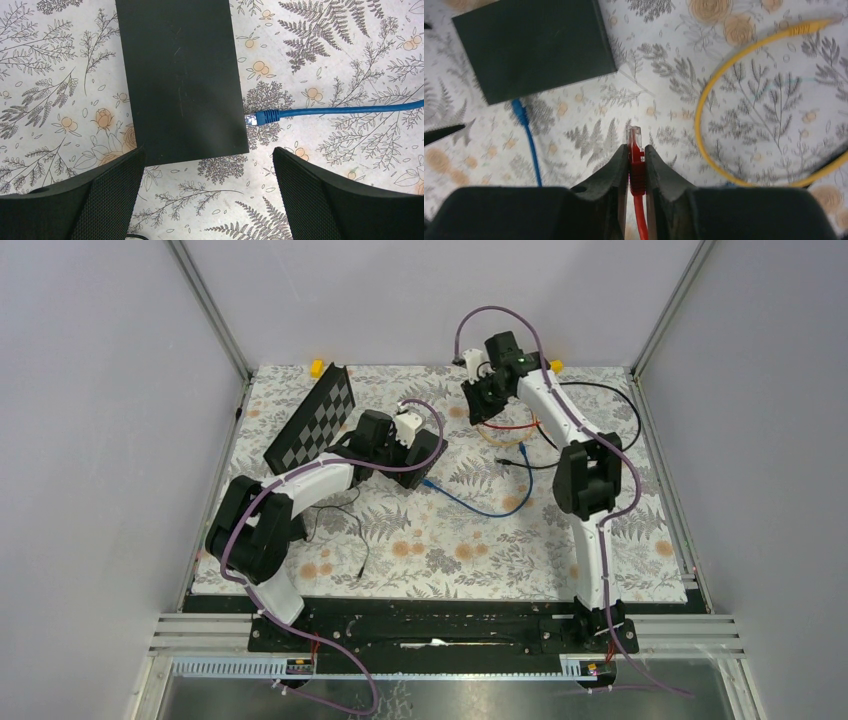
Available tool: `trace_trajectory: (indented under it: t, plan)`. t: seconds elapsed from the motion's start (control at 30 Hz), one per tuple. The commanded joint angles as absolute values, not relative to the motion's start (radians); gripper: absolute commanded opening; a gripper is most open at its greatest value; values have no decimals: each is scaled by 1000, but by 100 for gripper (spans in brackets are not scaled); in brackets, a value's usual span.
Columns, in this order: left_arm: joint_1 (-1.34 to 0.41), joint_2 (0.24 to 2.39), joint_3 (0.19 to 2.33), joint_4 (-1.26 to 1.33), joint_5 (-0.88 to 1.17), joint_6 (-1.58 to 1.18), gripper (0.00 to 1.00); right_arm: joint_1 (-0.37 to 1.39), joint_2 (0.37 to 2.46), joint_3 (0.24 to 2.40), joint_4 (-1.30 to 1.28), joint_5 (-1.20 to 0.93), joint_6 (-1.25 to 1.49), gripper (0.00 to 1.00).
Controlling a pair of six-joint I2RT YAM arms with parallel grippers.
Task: Pull the plug from the switch port
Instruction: Place the connector at the center of the board.
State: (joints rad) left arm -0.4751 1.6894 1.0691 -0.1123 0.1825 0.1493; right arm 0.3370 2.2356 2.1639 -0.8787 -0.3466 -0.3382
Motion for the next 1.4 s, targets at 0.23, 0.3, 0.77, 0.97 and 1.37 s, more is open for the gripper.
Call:
trace_trajectory:
  t: [0.23, 0.3, 0.77, 0.97, 1.37]
  plan:
    - [-475, 1664, 1045, -92, 184, 169, 99, 377, 2407, 2271, -711, -259, -376, 1]
    - [-475, 1667, 1044, -91, 188, 167, 99, 377, 2457, 2305, -726, -281, -396, 5]
    - [-476, 1663, 1045, -114, 195, 167, 99, 372, 2582, 2374, -748, -319, -385, 35]
    - [-475, 1656, 1055, -131, 188, 175, 99, 352, 2504, 2334, -749, -354, -352, 63]
    - [-466, 1599, 1055, -152, 144, 193, 99, 337, 2234, 2127, -699, -586, -242, 89]
